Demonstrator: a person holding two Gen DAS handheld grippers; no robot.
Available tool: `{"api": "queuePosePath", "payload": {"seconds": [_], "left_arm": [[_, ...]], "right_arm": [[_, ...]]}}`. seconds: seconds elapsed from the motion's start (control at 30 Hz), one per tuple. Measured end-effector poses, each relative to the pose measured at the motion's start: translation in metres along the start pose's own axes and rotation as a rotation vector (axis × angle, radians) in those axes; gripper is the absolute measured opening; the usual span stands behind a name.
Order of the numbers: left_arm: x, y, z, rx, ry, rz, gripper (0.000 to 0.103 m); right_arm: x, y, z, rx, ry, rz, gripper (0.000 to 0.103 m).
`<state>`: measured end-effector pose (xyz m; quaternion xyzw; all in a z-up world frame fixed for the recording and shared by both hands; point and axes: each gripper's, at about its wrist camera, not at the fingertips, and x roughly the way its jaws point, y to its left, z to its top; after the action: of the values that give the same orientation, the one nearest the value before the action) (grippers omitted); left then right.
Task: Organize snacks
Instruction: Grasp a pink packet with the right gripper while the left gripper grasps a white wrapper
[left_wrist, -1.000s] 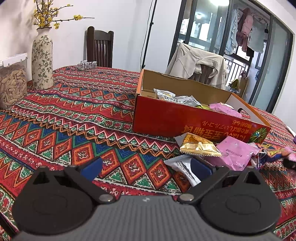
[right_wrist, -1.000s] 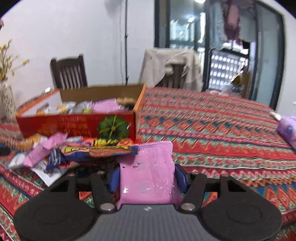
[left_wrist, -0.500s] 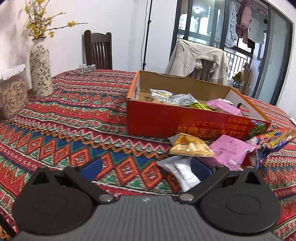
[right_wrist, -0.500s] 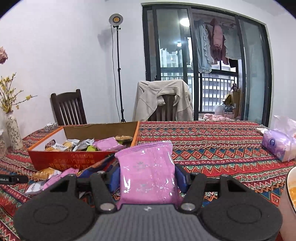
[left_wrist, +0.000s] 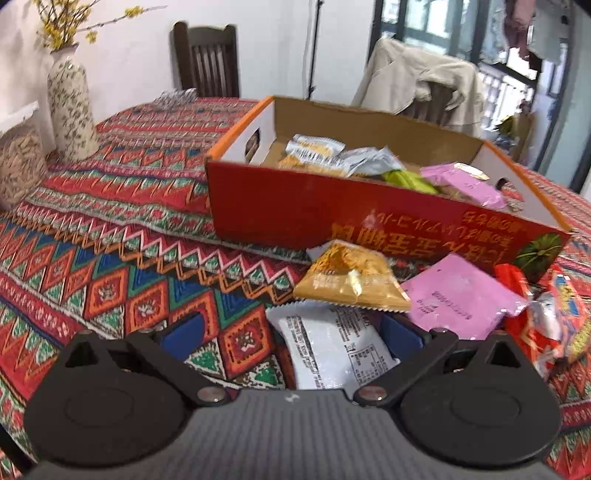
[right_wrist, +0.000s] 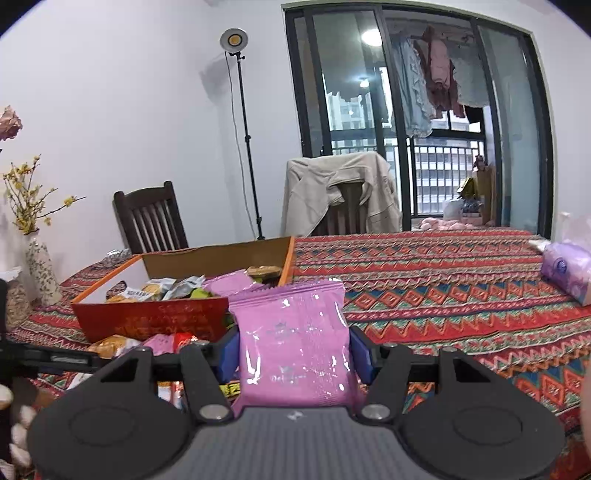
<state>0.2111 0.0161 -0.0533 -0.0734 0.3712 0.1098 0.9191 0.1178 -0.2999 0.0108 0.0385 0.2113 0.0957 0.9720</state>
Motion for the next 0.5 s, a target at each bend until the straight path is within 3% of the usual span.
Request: {"api": "queuePosePath", "payload": {"seconds": [0.07, 0.23, 0.43, 0.5], "left_arm": [[0.003, -0.002, -0.001, 0.001, 0.005, 0.032, 0.103], [-0.003, 0.001, -0.005, 0.021, -0.015, 0.055, 0.090], [-0.013, 0.004, -0.011, 0.069, -0.050, 0.010, 0.055], [-0.016, 0.007, -0.012, 0.079, -0.056, -0.006, 0.050]], "right_arm": [[0.002, 0.003, -0.003, 0.004, 0.007, 0.012, 0.059], [0.005, 0.005, -0.008, 0.008, 0.020, 0.031, 0.059], [0.004, 0.006, -0.013, 0.016, 0.025, 0.034, 0.059], [0.004, 0.007, -0.013, 0.016, 0.026, 0.035, 0.059]]}}
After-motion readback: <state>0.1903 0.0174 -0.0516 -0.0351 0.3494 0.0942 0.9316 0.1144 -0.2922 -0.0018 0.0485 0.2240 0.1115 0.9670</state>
